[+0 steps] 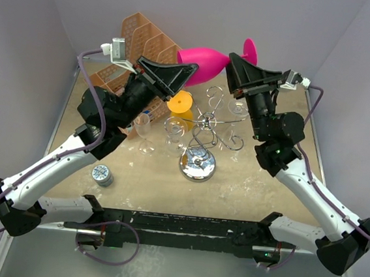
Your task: Place the wine glass upside down on the wine glass rack
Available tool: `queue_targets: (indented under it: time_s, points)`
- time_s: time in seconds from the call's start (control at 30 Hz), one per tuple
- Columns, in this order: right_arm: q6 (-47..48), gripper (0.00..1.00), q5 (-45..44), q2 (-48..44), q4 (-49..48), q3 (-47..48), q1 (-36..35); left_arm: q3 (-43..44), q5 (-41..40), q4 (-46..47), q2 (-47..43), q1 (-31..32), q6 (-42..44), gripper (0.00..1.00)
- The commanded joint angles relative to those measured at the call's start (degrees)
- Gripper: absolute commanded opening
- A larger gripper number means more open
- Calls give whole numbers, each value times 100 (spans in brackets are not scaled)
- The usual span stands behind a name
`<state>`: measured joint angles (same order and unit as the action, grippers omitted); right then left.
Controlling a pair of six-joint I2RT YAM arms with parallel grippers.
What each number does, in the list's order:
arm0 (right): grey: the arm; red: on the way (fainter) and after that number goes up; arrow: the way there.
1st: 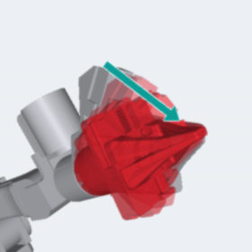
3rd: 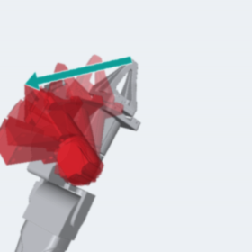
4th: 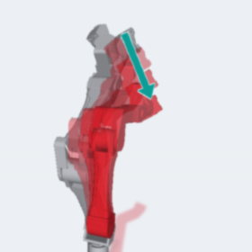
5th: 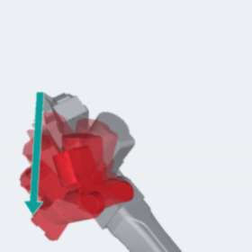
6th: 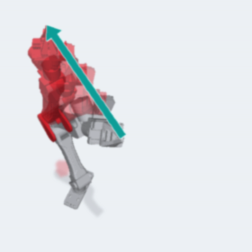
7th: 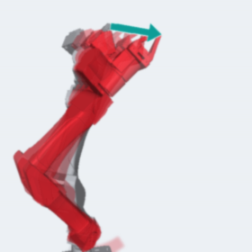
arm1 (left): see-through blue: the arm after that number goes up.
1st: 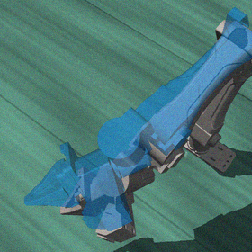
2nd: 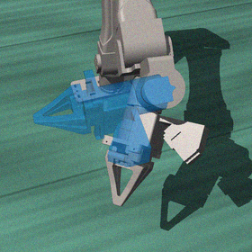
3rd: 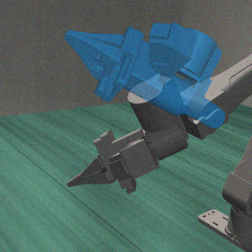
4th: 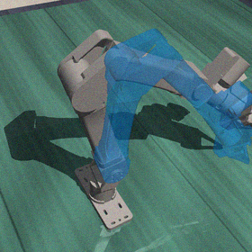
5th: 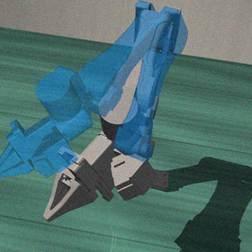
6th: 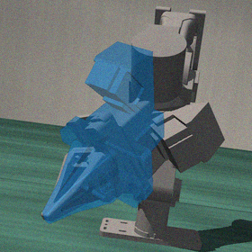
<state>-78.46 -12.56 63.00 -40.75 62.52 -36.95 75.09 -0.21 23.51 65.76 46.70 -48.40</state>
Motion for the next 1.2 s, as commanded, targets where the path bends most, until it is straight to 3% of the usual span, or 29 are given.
queue_targets:
  time_s: [0.0, 0.3, 0.47, 0.57, 0.7, 0.8, 0.97, 1.1, 1.17]
  points:
    - [-188, 46, -181, 84, -506, 324, 14, -9, 73, 374, -65, 96, 157, 0]
    - [213, 15, -326, -179, -956, 88, 12, 4, 249, 340, -8, 200, 165, 0]
    - [426, 4, -331, -265, -1098, 52, 17, 31, 347, 332, 48, 260, 171, 0]
    - [461, 6, -370, -280, -1148, 36, 17, 24, 387, 344, 66, 282, 143, 0]
    - [484, 22, -430, -262, -1152, 47, 12, 28, 430, 339, 72, 318, 132, 0]
    - [539, 24, -495, -245, -1184, 73, 19, 29, 508, 333, 75, 339, 117, 0]
    - [763, 19, -529, -227, -1303, 118, 8, 3, 637, 323, 70, 388, 139, 0]
    - [1062, 2, -591, -297, -1385, 67, 15, -25, 619, 249, 92, 392, 136, 0]
    - [1343, 0, -658, -367, -1461, 23, 21, -15, 599, 207, 103, 393, 103, 2]
